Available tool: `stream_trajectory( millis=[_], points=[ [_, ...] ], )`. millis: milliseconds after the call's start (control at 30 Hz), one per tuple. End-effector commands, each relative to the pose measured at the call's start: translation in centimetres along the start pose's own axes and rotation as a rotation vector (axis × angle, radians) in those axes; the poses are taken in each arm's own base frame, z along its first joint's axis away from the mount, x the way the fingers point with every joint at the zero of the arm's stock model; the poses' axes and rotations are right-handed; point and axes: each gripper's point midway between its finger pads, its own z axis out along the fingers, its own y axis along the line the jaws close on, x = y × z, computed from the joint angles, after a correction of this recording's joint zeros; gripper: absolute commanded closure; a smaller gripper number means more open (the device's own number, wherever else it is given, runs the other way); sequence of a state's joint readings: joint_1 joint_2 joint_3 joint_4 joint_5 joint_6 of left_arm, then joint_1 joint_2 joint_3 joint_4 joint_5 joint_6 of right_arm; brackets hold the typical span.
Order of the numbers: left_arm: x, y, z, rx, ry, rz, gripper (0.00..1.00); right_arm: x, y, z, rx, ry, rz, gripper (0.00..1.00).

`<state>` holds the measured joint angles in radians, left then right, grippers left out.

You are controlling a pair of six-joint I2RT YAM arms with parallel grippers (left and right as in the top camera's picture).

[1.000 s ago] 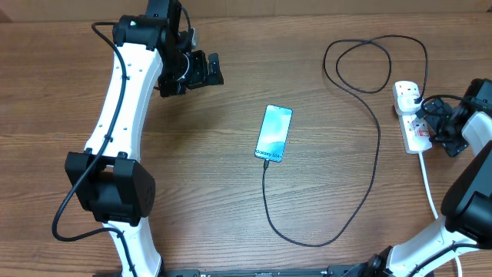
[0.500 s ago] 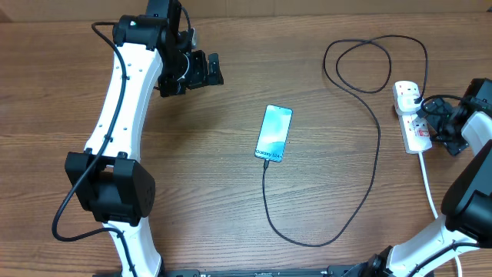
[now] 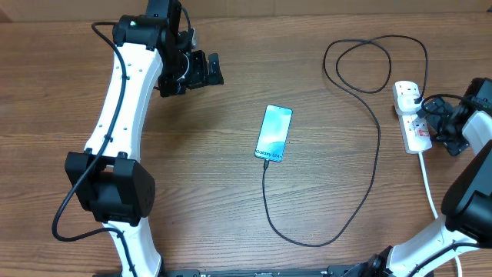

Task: Plug charger to phone and switch on socket
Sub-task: 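Press the orange socket switch down with the right gripper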

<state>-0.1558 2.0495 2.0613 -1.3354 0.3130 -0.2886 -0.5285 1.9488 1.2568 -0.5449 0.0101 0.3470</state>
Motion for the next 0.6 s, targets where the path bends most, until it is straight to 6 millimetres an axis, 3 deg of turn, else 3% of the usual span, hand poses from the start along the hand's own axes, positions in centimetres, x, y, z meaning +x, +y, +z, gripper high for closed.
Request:
stream_trajectory(
  millis=[0,167,367,567],
  points=[
    [-0.1,-0.1,-0.4,-0.005,-0.014,0.002,0.00,0.9,0.2,1.1,0.011,0.037,-0.020,0.00],
    [-0.1,-0.1,-0.4,-0.005,-0.014,0.002,0.00,2.6,0.4,2.2,0.025,0.093,-0.038,0.00],
    [-0.1,-0.1,-0.4,-0.005,-0.014,0.002,0.00,3.5,1.4,2.1,0.022,0.111,-0.070,0.00],
    [-0.1,-0.1,-0.4,-0.005,-0.014,0.002,0.00,4.1,1.1,2.1,0.034,0.139,-0.075,0.00]
  ],
)
